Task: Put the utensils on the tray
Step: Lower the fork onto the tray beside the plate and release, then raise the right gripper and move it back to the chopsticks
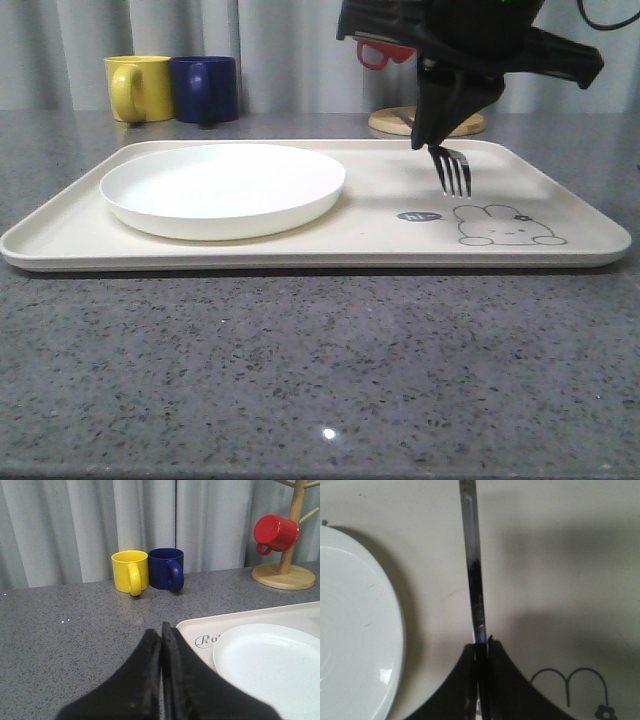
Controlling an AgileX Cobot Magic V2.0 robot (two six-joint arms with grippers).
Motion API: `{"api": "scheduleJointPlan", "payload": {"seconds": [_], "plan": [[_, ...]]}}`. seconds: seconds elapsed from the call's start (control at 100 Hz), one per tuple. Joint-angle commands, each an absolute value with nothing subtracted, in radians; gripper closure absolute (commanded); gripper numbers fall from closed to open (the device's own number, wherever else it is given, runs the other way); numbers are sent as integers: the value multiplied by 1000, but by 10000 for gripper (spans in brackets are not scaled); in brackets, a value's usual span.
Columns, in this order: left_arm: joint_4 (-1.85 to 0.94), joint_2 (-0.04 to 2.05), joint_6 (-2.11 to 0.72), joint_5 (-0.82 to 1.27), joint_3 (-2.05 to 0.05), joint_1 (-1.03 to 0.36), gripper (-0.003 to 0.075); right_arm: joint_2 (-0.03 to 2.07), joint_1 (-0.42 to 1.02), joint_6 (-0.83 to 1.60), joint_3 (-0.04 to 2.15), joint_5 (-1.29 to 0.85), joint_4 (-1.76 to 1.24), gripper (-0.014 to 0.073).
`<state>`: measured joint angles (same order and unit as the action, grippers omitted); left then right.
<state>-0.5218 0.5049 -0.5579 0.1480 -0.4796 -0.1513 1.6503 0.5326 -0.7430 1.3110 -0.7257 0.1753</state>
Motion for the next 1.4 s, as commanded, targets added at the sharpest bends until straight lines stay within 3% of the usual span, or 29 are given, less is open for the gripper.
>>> {"api": "scheduleJointPlan", "payload": {"seconds": [0.0, 1.09, 1.21, 1.39], "plan": [[-534, 508, -559, 84, -508, -158, 738, 1631, 534, -763, 1346, -673, 202, 648], [-534, 508, -559, 83, -508, -158, 738, 1707, 554, -776, 1346, -612, 154, 644], [-534, 508, -559, 83, -508, -158, 738, 1707, 554, -776, 1346, -615, 153, 579], [-534, 508, -559, 83, -508, -158, 738, 1707, 554, -776, 1346, -616, 153, 410]]}}
